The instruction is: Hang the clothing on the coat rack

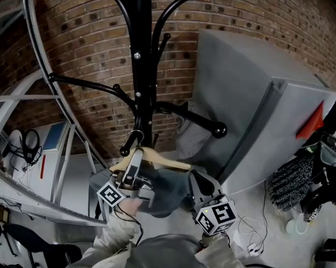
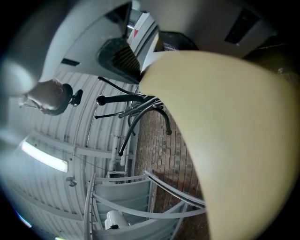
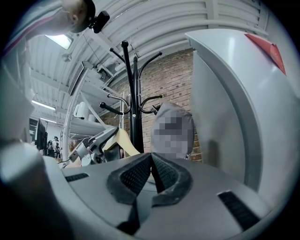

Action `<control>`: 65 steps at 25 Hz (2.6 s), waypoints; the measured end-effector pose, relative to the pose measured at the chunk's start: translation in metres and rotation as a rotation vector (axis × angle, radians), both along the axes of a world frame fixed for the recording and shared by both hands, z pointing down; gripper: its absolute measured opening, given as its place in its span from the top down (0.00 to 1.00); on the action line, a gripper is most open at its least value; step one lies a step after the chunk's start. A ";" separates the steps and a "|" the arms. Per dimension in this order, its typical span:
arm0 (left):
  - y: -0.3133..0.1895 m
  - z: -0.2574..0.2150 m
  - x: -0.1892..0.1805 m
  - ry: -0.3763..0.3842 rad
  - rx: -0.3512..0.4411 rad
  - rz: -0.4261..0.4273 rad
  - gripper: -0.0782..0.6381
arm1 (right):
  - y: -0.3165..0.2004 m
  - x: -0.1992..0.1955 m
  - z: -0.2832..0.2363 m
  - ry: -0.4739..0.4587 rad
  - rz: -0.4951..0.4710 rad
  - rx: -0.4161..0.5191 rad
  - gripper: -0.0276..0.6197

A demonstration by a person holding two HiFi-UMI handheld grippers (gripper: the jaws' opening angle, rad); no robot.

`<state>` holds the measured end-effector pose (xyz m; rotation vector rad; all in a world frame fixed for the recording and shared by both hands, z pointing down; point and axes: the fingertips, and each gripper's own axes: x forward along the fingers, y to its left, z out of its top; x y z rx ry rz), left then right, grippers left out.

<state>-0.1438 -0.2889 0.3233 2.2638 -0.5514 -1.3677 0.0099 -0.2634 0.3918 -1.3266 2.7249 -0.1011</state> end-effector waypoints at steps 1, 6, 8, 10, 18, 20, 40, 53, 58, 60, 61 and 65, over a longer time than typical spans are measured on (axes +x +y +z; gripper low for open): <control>0.000 0.000 0.000 0.003 0.000 0.001 0.74 | 0.000 0.001 0.001 -0.003 0.001 -0.002 0.92; 0.001 0.001 0.001 0.013 -0.001 0.000 0.74 | 0.001 0.006 0.004 -0.016 0.000 -0.015 0.92; 0.000 0.001 0.002 0.017 -0.004 0.002 0.74 | 0.000 0.008 0.004 -0.025 0.002 -0.023 0.92; 0.000 0.001 0.002 0.023 -0.007 0.002 0.74 | 0.001 0.009 0.005 -0.026 0.003 -0.027 0.92; 0.002 0.005 -0.001 0.061 -0.021 0.006 0.72 | 0.003 0.011 0.010 -0.033 -0.004 -0.037 0.92; 0.004 0.006 -0.001 0.066 -0.025 0.003 0.72 | 0.004 0.011 0.009 -0.032 -0.007 -0.038 0.92; 0.030 0.067 -0.004 -0.026 -0.160 -0.062 0.73 | 0.024 0.001 0.022 -0.022 -0.075 -0.078 0.92; 0.065 0.095 -0.001 -0.404 -0.215 -0.272 0.84 | 0.044 -0.016 0.034 -0.009 -0.131 -0.109 0.92; 0.072 0.096 0.003 -0.521 -0.231 -0.318 0.85 | 0.047 -0.025 0.035 0.007 -0.149 -0.106 0.92; 0.074 0.097 0.004 -0.556 -0.243 -0.335 0.85 | 0.047 -0.027 0.036 0.014 -0.151 -0.103 0.92; 0.074 0.097 0.004 -0.569 -0.254 -0.346 0.86 | 0.048 -0.029 0.036 0.016 -0.152 -0.103 0.92; 0.077 0.100 0.003 -0.649 -0.291 -0.396 0.88 | 0.050 -0.039 0.036 0.033 -0.168 -0.100 0.92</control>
